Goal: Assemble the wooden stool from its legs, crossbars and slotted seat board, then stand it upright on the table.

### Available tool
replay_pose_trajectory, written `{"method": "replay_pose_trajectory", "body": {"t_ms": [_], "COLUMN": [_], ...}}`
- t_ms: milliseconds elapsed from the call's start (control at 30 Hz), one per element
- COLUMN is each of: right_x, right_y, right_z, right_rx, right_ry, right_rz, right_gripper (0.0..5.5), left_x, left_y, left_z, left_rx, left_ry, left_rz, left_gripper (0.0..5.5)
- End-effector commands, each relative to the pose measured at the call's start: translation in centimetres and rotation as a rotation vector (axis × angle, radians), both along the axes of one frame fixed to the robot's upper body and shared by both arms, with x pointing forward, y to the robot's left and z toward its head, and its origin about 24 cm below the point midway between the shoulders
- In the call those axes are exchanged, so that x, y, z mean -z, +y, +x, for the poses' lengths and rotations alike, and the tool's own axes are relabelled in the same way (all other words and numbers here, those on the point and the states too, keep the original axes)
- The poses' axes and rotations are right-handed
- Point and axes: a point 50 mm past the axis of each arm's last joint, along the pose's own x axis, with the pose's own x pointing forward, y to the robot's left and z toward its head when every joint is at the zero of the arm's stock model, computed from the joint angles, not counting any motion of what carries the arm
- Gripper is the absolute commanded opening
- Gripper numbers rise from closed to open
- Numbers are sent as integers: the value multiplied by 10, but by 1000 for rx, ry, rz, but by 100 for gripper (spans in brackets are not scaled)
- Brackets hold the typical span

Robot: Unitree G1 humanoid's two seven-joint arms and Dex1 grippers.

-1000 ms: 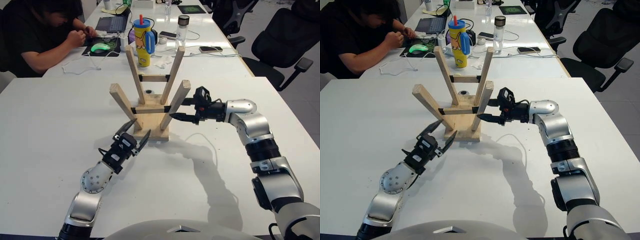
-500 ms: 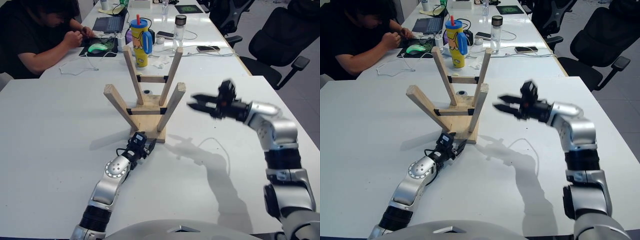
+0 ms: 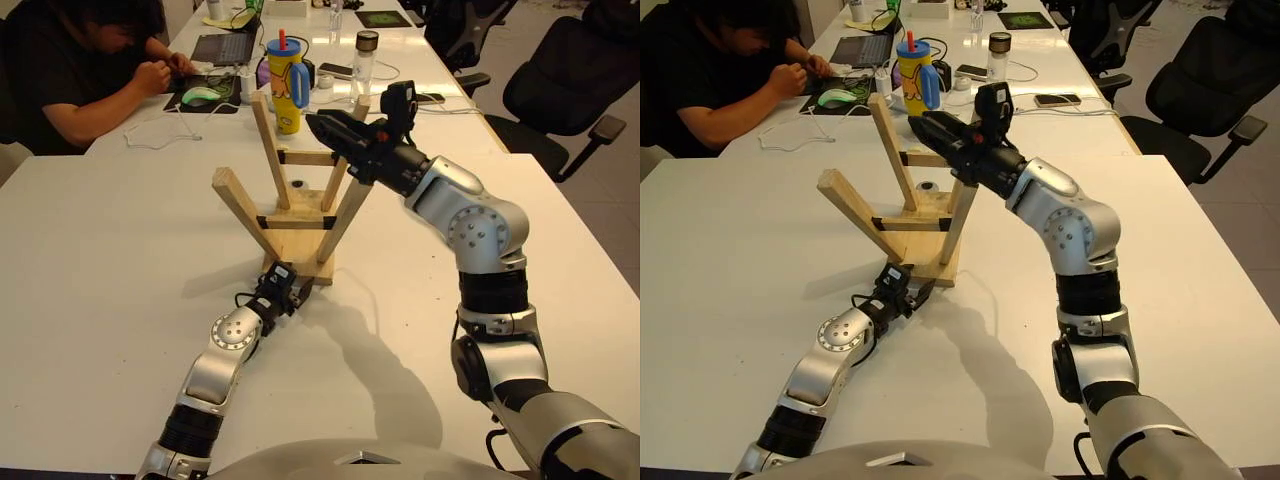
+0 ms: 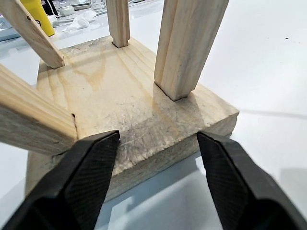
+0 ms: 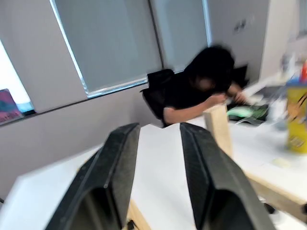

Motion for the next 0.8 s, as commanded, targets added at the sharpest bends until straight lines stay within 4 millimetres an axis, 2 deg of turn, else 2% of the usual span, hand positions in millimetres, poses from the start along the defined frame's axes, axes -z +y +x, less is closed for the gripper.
{"method": "replay_pose_trajectory", "body": {"t_ms": [33, 100, 200, 300, 367, 400, 433, 500, 533, 567, 600, 667, 733, 800], "right_x": [76, 24, -39, -74, -57, -26, 19, 93, 119, 130, 126, 69, 12, -16], "right_y": [0, -1, -13, -24, -14, -5, 4, 4, 1, -3, -4, -3, -14, -28], "right_z": [-8, -3, -14, -29, -27, -19, -13, -16, -23, -26, -25, -12, -8, -7], "right_rx": [83, 53, -51, -140, -122, -49, 36, 138, 147, 167, 178, 166, 169, 208], "right_ry": [215, 56, -122, -181, -93, 30, 174, 345, 418, 416, 385, 178, -4, -93], "right_rz": [-116, 84, 332, 550, 474, 343, 127, -194, -271, -321, -300, -42, 206, 330], "right_gripper": [154, 154, 154, 154, 154, 154, 154, 154, 154, 154, 154, 154, 154, 154], "left_x": [36, 37, 38, 38, 38, 39, 39, 39, 39, 38, 37, 33, 20, 1], "left_y": [12, 13, 13, 13, 14, 14, 13, 12, 12, 12, 12, 15, 13, 10], "left_z": [-14, -13, -12, -11, -11, -11, -11, -10, -9, -7, -6, -3, 2, 7], "left_rx": [-22, -24, -25, -30, -34, -35, -35, -31, -25, -20, -18, -28, -37, -43], "left_ry": [210, 217, 224, 229, 234, 237, 238, 239, 238, 236, 235, 209, 114, -13], "left_rz": [69, 71, 68, 64, 64, 61, 60, 59, 62, 64, 64, 57, 7, -54], "left_gripper": [303, 303, 303, 303, 303, 303, 303, 303, 303, 303, 303, 303, 303, 303]}}
